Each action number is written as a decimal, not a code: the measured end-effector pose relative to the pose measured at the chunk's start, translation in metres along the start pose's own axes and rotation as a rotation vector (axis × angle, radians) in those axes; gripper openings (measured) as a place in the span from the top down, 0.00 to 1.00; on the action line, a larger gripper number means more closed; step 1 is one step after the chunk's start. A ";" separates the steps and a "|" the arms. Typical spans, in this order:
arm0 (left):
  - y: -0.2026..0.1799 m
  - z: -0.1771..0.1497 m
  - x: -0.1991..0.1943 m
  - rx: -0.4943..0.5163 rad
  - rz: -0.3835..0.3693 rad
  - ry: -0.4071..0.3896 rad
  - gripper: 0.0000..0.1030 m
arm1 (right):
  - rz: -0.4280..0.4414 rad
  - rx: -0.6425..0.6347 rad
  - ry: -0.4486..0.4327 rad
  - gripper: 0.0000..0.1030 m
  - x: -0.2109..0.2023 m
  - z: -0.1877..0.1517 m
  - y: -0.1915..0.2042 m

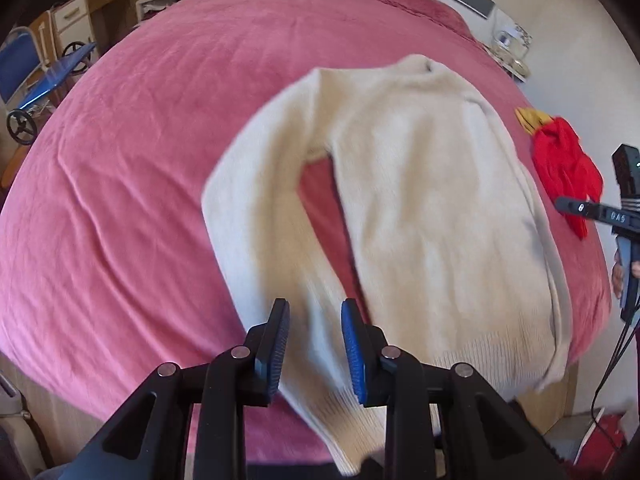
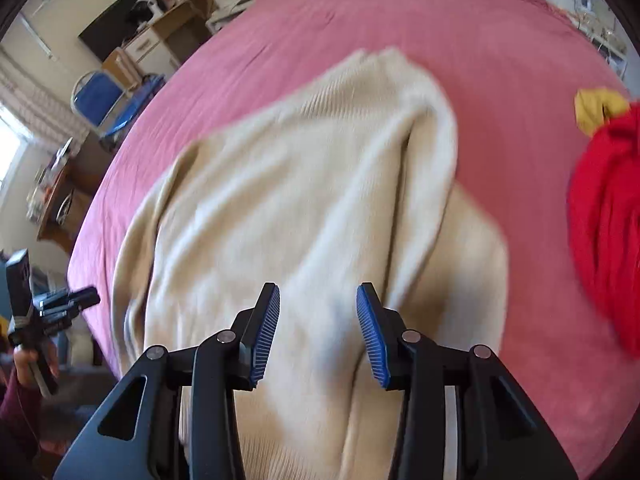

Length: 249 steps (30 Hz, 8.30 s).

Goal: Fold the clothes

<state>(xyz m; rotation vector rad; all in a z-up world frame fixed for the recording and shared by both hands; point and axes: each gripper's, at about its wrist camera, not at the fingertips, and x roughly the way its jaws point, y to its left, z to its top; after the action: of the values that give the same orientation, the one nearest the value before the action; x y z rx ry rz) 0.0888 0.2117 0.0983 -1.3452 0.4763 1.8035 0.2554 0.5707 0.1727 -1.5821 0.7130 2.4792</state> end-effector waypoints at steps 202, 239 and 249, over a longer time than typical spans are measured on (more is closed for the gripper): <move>0.059 -0.079 -0.037 -0.540 -0.371 0.079 0.97 | 0.596 0.542 -0.114 0.16 -0.019 -0.211 -0.111; 0.007 0.251 0.023 -0.145 -0.266 -0.138 0.79 | 0.173 0.083 -0.064 0.00 0.038 0.175 -0.092; -0.085 0.386 0.182 0.020 -0.384 0.119 0.76 | 0.178 0.087 0.014 0.17 0.128 0.288 -0.099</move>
<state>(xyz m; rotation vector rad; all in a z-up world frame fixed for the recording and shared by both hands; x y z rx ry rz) -0.0975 0.6052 0.0833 -1.4256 0.2735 1.4083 -0.0066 0.7666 0.1274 -1.5697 0.9900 2.5210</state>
